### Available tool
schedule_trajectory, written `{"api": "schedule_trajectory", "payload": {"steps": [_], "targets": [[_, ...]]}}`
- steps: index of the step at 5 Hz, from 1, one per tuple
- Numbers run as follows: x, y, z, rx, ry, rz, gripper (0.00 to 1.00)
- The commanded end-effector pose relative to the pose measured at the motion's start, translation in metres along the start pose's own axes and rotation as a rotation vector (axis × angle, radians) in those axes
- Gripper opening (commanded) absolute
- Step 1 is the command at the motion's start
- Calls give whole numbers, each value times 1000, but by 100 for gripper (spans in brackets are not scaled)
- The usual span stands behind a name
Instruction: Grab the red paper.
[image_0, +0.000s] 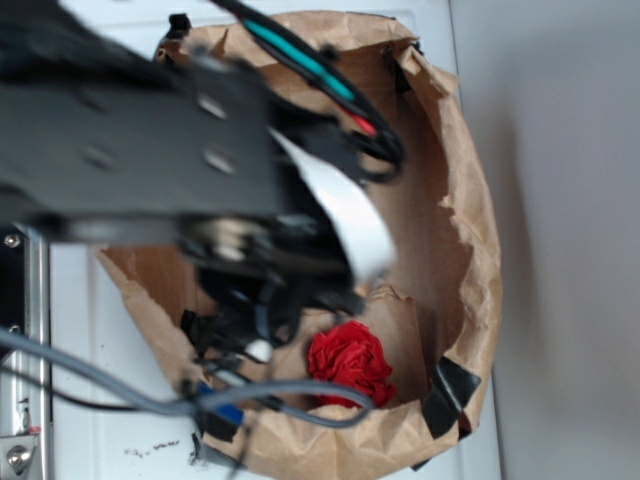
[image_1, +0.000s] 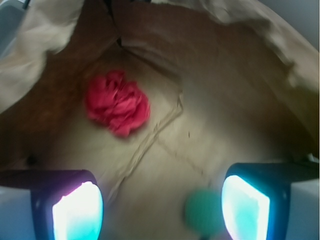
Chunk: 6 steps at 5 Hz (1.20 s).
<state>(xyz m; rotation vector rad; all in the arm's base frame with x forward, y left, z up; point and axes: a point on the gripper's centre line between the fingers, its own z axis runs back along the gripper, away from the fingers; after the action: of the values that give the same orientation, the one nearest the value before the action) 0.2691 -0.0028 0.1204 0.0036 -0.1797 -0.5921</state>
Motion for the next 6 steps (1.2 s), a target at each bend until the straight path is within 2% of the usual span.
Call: {"api": "schedule_trajectory", "payload": {"steps": [1,3,4,5,6], "targets": [[28,-9,-2,6,-71,-119,100],[28,-9,-2,6,-71,-119,100],[9,-4,-17,-15,-47,-165,100],[2,4,-42,-22,20,-166,100],[12,-2,-60,-31,48,-243,100]]}}
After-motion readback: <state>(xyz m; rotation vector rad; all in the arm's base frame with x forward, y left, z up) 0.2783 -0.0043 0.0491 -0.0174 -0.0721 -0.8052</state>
